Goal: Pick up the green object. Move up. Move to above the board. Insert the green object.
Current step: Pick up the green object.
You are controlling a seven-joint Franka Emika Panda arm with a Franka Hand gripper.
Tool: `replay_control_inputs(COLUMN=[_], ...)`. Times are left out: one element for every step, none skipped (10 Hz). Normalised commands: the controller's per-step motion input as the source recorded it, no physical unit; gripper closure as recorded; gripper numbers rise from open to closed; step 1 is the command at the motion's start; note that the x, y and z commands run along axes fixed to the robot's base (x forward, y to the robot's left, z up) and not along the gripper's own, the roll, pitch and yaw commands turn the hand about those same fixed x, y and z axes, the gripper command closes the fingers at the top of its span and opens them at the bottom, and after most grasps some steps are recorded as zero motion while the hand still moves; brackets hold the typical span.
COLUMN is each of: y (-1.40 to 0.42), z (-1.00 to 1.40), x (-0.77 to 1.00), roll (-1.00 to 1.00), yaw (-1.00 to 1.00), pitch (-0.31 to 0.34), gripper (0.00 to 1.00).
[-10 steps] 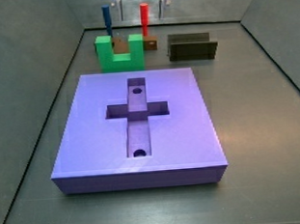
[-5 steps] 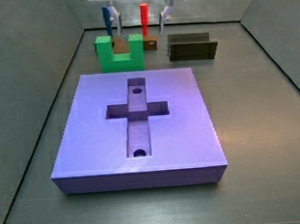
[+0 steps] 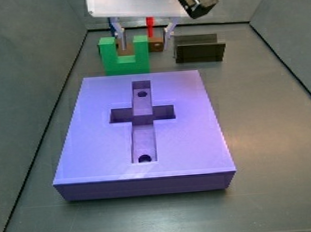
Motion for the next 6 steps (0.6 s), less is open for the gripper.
replay_control_inputs(y=[0.09, 0.11, 0.13, 0.00, -0.04, 0.00], z=[-0.21, -0.15, -0.09, -0.03, -0.01, 0.00], x=[0.00, 0.00, 0.00, 0.00, 0.00, 0.00], roll=[0.08, 0.08, 0.08, 0.08, 0.06, 0.00], yaw=[0.07, 0.05, 0.01, 0.00, 0.00, 0.00], pitch=[0.000, 0.010, 0.024, 0.030, 0.017, 0.000], gripper=[0.00, 0.00, 0.00, 0.00, 0.00, 0.00])
